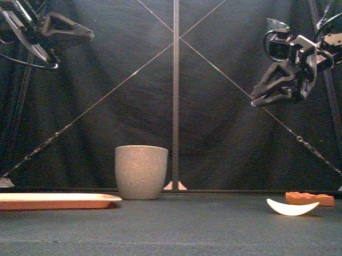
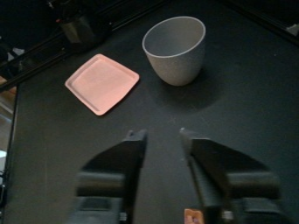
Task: Pick the pie then place it on the pink plate
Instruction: Pick the pie
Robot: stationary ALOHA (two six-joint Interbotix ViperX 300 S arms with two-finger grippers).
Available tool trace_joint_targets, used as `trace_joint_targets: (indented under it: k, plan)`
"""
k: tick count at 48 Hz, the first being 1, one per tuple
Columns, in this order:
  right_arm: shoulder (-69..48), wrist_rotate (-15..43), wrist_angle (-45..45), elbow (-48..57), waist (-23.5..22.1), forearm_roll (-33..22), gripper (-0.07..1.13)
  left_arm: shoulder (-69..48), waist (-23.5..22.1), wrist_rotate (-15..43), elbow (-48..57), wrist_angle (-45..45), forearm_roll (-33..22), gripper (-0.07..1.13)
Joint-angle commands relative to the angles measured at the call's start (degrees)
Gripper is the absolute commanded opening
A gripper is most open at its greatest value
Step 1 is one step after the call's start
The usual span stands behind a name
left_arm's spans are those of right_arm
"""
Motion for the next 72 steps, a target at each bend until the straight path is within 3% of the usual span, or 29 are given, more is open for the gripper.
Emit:
trace_joint_targets:
  k: [1,10,21,27,34,40,57,72]
  plan:
    - [0.44,-0.09,0.62,-0.62,-1.14,1.76,1.10,0.26,0.26,0.09,-1.23,-0.26,0.00,-0.01]
    - [1.32,0.00,7.47,-0.97,-4.22,5.54,1.04,0.26,0.26,0.09,-0.88,-0.26,-0.09,-0.01]
    - [3.43,0.44,27.42,-2.20,-9.40,7.56,1.04,0.26,0.26,0.09,-0.79,-0.26,-0.09,-0.01]
    - [4.66,2.37,36.21,-3.16,-12.04,4.83,1.04,0.18,0.35,0.09,-0.70,-0.35,-0.09,-0.01]
    - [5.98,7.47,37.44,-2.99,-12.30,-1.23,1.04,0.26,0.53,0.00,-0.79,-0.44,-0.09,-0.01]
    - [8.26,14.94,37.35,-3.25,-10.72,-5.36,1.04,0.26,0.62,0.00,-0.79,-0.44,-0.09,-0.01]
    - [17.31,35.16,32.43,-4.57,3.16,-20.13,1.04,0.26,1.32,0.00,-0.62,-0.44,-0.09,-0.01]
    - [21.27,38.32,29.00,-4.66,4.22,-23.73,1.04,0.26,1.32,0.00,0.00,-0.44,-0.09,-0.01]
